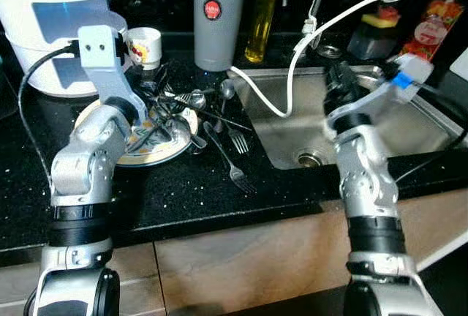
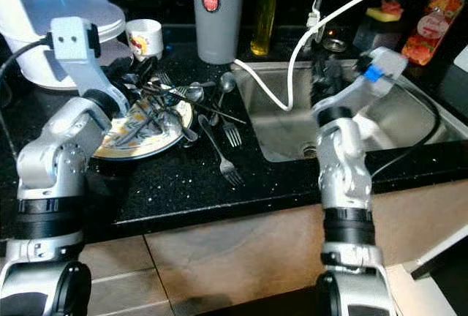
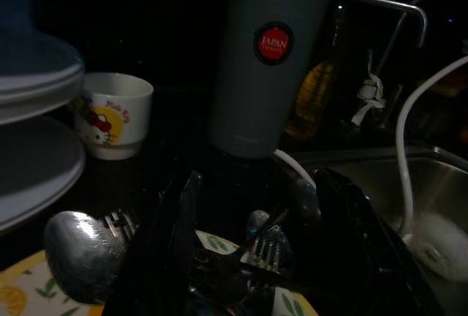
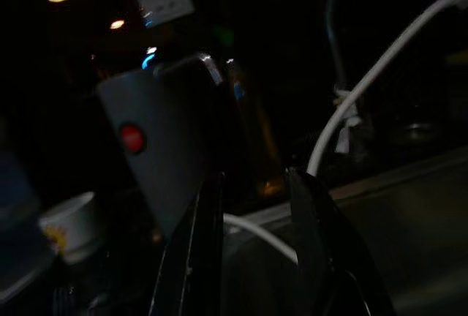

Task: Kitchen organization

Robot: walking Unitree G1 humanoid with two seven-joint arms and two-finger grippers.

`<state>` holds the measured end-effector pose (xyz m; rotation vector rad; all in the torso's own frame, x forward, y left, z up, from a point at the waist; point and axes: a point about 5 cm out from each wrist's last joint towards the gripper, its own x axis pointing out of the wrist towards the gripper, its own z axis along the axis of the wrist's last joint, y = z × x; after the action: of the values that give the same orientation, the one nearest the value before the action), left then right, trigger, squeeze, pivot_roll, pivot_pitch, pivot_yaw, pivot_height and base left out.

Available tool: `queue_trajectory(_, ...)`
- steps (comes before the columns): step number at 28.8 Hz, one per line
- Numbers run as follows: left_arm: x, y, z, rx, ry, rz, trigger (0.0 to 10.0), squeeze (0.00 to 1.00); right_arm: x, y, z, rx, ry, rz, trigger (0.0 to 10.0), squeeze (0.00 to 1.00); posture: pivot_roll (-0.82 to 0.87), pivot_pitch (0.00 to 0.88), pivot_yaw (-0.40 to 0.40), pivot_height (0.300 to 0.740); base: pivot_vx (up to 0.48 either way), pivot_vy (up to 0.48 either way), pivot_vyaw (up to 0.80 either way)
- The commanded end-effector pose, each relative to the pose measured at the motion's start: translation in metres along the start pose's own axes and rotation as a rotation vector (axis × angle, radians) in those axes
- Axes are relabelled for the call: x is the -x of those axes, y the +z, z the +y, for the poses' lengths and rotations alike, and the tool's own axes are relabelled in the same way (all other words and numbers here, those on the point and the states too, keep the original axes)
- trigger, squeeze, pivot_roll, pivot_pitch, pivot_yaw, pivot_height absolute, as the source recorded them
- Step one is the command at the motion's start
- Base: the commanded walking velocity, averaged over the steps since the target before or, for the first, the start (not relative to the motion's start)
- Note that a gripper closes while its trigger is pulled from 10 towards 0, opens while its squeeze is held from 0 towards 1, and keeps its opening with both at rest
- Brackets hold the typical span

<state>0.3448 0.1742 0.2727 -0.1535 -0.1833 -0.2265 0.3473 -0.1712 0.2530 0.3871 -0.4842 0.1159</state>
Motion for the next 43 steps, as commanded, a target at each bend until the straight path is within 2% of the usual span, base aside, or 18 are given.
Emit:
queue_trajectory(1,0.004,0.000,-0.002,-0.040,-0.020,0.014,10.0,0.00,0.002,0.005,0.009,0.029,0.040,-0.020,10.0,0.00,0.12,0.012,-0.054,0.740,0.000,0.000,0.00)
queue_trajectory(3,0.010,-0.009,0.000,-0.186,-0.061,0.181,10.0,0.00,0.012,0.003,0.022,0.085,0.101,-0.013,10.0,0.00,0.12,0.017,-0.051,0.740,0.000,0.000,0.00)
queue_trajectory(6,0.018,-0.012,0.006,-0.293,-0.105,0.273,10.0,0.00,0.018,0.002,0.027,0.107,0.132,-0.004,10.0,0.00,0.12,0.020,-0.048,0.740,0.000,0.000,0.00)
queue_trajectory(7,0.018,-0.012,0.006,-0.293,-0.105,0.273,10.0,0.00,0.018,0.002,0.027,0.107,0.132,-0.004,10.0,0.00,0.12,0.020,-0.048,0.740,0.000,0.000,0.00)
queue_trajectory(9,0.030,0.008,0.028,-0.495,-0.191,0.244,10.0,0.00,0.023,0.001,0.027,0.108,0.132,0.012,10.0,0.00,0.13,0.022,-0.041,0.740,0.000,0.000,0.00)
queue_trajectory(10,0.030,0.008,0.028,-0.495,-0.191,0.244,10.0,0.00,0.023,0.001,0.027,0.108,0.132,0.012,10.0,0.00,0.13,0.022,-0.041,0.740,0.000,0.000,0.00)
queue_trajectory(12,0.029,0.016,0.049,-0.438,-0.109,0.254,10.0,0.00,0.024,0.002,0.026,0.107,0.123,0.015,10.0,0.00,0.14,0.022,-0.037,0.740,0.000,0.000,0.00)
queue_trajectory(13,0.029,0.016,0.049,-0.438,-0.109,0.254,10.0,0.00,0.024,0.002,0.026,0.107,0.123,0.015,10.0,0.00,0.14,0.022,-0.037,0.740,0.000,0.000,0.00)
queue_trajectory(17,0.019,0.001,0.075,-0.108,0.058,0.329,10.0,0.00,0.024,0.002,0.027,0.107,0.110,0.014,10.0,0.00,0.13,0.018,-0.030,0.740,0.000,0.000,0.00)
queue_trajectory(23,0.014,-0.023,0.068,0.015,0.019,0.397,10.0,0.00,0.024,0.003,0.027,0.110,0.103,0.013,10.0,0.00,0.13,0.017,-0.031,0.740,0.000,0.000,0.00)
queue_trajectory(25,0.009,-0.033,0.065,0.134,-0.016,0.425,10.0,0.00,0.025,0.003,0.027,0.109,0.097,0.019,10.0,0.00,0.12,0.015,-0.028,0.740,0.000,0.000,0.00)
queue_trajectory(28,0.004,-0.038,0.060,0.210,-0.054,0.429,10.0,0.00,0.025,0.003,0.026,0.108,0.094,0.021,10.0,0.00,0.12,0.013,-0.026,0.740,0.000,0.000,0.00)
queue_trajectory(31,-0.001,-0.040,0.058,0.231,-0.063,0.401,10.0,0.00,0.025,0.003,0.026,0.105,0.091,0.022,10.0,0.00,0.12,0.013,-0.026,0.740,0.000,0.000,0.00)
queue_trajectory(33,-0.008,-0.042,0.059,-0.055,-0.001,0.352,10.0,0.00,0.026,0.002,0.027,0.103,0.092,0.025,10.0,0.00,0.12,0.010,-0.028,0.740,0.000,0.000,0.00)
queue_trajectory(34,-0.010,-0.042,0.057,-0.149,-0.004,0.331,10.0,0.00,0.025,0.002,0.027,0.102,0.092,0.026,10.0,0.00,0.12,0.010,-0.028,0.740,0.000,0.000,0.00)
queue_trajectory(35,-0.012,-0.039,0.052,-0.163,-0.025,0.301,10.0,0.00,0.025,0.001,0.028,0.102,0.092,0.026,10.0,0.00,0.12,0.010,-0.028,0.740,0.000,0.000,0.00)
queue_trajectory(40,-0.016,-0.028,0.038,0.014,-0.130,0.233,10.0,0.00,0.025,0.001,0.027,0.099,0.089,0.029,10.0,0.00,0.11,0.009,-0.028,0.740,0.000,0.000,0.00)
queue_trajectory(43,-0.018,-0.029,0.038,0.047,-0.117,0.228,10.0,0.00,0.025,0.001,0.027,0.098,0.089,0.031,10.0,0.00,0.11,0.009,-0.028,0.740,0.000,0.000,0.00)
